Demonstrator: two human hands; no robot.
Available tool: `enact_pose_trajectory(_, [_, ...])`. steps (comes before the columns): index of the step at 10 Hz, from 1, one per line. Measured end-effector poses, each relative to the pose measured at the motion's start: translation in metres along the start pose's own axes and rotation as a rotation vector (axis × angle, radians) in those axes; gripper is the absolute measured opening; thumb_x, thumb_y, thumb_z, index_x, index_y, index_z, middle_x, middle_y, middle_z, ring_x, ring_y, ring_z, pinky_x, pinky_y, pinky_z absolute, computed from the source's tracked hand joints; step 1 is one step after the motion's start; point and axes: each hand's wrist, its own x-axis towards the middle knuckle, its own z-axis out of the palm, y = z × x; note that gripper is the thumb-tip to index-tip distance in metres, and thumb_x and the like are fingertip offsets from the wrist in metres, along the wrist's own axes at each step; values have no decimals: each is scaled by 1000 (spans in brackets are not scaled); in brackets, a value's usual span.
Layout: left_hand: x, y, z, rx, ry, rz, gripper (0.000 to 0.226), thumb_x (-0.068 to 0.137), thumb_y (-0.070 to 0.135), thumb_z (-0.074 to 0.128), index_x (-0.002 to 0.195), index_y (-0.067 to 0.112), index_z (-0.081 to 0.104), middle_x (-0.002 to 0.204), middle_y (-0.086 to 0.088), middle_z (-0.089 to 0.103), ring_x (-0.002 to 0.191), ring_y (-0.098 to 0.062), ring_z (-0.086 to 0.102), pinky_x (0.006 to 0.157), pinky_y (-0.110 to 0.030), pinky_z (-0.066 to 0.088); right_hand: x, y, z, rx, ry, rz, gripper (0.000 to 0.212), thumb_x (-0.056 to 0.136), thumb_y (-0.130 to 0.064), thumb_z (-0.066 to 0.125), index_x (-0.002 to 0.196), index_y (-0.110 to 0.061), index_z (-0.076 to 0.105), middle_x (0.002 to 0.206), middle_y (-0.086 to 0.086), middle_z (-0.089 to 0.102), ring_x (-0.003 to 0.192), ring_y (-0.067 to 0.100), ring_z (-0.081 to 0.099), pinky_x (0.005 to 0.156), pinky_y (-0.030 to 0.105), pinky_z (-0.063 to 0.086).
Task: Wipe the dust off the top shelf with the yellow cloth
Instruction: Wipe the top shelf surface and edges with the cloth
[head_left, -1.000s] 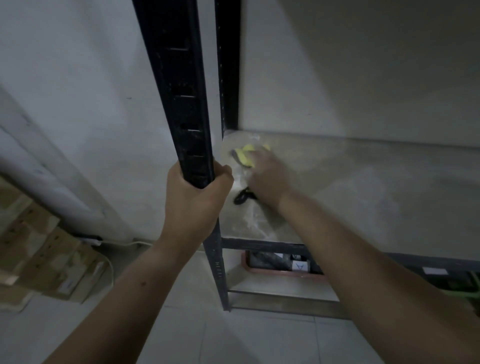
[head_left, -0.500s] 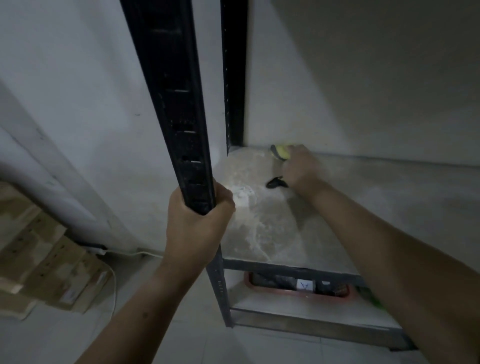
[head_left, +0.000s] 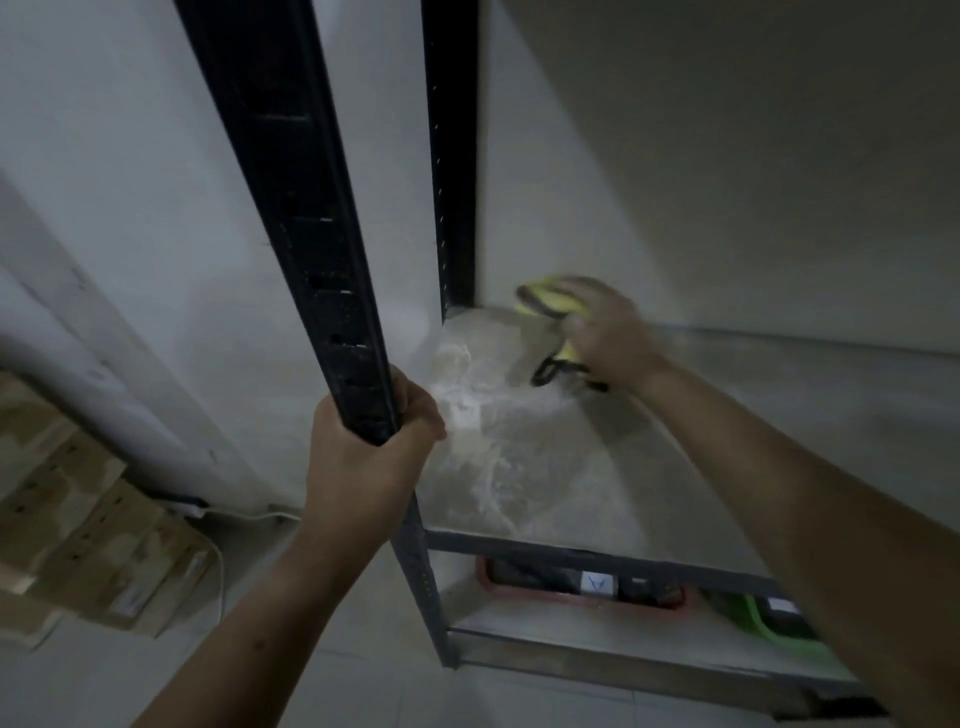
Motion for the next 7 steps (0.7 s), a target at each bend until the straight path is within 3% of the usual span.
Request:
enact_pose_trajectory(1, [1, -4, 2, 0, 13, -4, 19, 74, 11, 56, 60, 25, 56, 70, -11, 68, 66, -17, 64, 67, -16, 52, -20, 48, -62, -166, 152, 190, 46, 72, -26, 52, 112, -8, 68, 116, 16, 68, 104, 31, 65, 86, 22, 39])
enact_pose_trajectory(2, [1, -4, 3, -20, 35, 11, 17, 74, 11, 56, 61, 21, 51, 69, -11, 67, 65, -14, 64, 68, -14, 51, -42, 87, -81, -227, 57, 437, 49, 77, -31, 45, 114, -7, 66, 118, 18, 65, 110, 34, 61, 90, 31, 44])
enact_pose_trajectory(3, [1, -3, 5, -39, 43, 16, 13, 74, 11, 57, 64, 17, 51, 70, -14, 66, 62, -10, 62, 65, -13, 50, -38, 92, -32, -225, 58, 492, 33, 78, -11, 56, 109, -7, 67, 111, 19, 66, 103, 35, 63, 89, 34, 48])
enact_pose_trajectory(4, [1, -5, 5, -41, 56, 32, 14, 73, 13, 57, 63, 22, 54, 70, -15, 66, 63, -9, 62, 65, -13, 50, -31, 67, 14, -156, 41, 443, 36, 78, -18, 53, 111, -17, 66, 112, 9, 67, 105, 27, 63, 93, 30, 49])
enact_pose_trajectory(5, [1, -6, 5, -64, 62, 40, 13, 69, 26, 57, 65, 15, 51, 66, -17, 63, 67, -17, 65, 68, -20, 53, -32, -46, 80, 141, -220, 319, 41, 84, -18, 42, 118, -12, 63, 116, 12, 64, 108, 30, 59, 93, 35, 49])
enact_pose_trajectory(6, [2, -6, 4, -67, 43, 15, 16, 74, 14, 59, 68, 5, 47, 66, -21, 60, 64, -17, 64, 67, -21, 54, -40, -109, 84, 443, -256, 215, 48, 76, -7, 45, 120, -7, 62, 113, 6, 64, 102, 23, 60, 90, 17, 48])
enact_pose_trajectory(7, [0, -2, 3, -16, 8, 6, 16, 75, 8, 54, 63, 18, 51, 69, -15, 66, 67, -16, 64, 70, -15, 50, -26, -57, 43, 615, 113, 404, 39, 82, 4, 52, 119, -4, 60, 101, 0, 55, 93, 15, 54, 64, -2, 37])
